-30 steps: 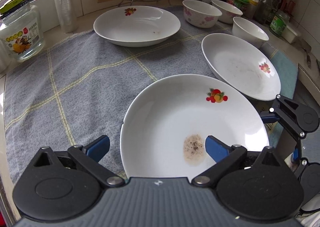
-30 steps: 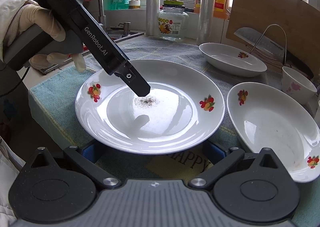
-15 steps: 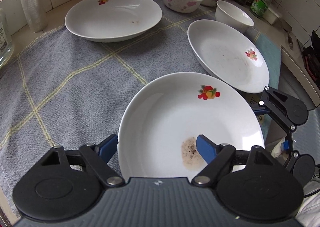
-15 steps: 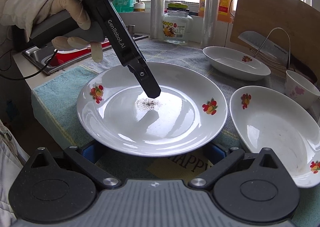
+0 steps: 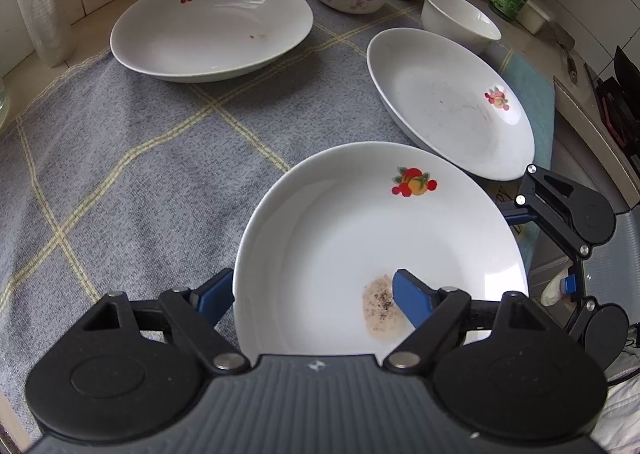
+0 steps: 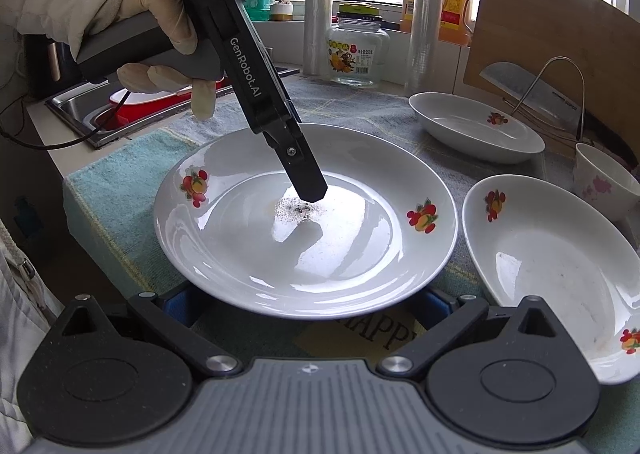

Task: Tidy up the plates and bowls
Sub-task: 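Lift the stained plate with the left tool and carry it toward the sink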

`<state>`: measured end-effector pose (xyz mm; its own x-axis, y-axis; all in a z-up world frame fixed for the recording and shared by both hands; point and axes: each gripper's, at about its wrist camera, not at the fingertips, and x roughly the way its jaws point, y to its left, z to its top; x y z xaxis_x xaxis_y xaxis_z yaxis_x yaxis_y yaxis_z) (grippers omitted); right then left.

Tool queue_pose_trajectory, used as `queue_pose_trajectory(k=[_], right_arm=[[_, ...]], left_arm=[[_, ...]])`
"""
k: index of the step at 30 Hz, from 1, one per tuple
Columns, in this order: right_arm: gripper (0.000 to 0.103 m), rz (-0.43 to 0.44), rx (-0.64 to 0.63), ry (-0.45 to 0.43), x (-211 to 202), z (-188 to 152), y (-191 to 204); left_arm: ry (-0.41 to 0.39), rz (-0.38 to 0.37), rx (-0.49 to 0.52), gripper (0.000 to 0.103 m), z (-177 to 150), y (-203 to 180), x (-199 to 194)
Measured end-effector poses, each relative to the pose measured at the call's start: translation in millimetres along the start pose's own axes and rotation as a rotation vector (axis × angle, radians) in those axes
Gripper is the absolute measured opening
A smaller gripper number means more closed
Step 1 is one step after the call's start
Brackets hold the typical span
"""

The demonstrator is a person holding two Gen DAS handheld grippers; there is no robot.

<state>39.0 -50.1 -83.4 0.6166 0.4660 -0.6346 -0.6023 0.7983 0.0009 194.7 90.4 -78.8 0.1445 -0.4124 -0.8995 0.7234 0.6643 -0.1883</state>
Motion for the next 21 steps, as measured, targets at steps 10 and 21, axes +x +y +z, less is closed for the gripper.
queue_pose_trajectory(k=[10,21], right_arm=[[0.103,-0.023,0.012,0.021,2.2,4.0,2.6],[0.103,-0.064,0.017,0.04,0.9,6.9,9.3]], left_arm=[[0.015,-0.038,0.035,0.077,4.5,1.8,-0.1],[-0.005,-0.038,0.04,0.067,1.1,4.6,-6.4]])
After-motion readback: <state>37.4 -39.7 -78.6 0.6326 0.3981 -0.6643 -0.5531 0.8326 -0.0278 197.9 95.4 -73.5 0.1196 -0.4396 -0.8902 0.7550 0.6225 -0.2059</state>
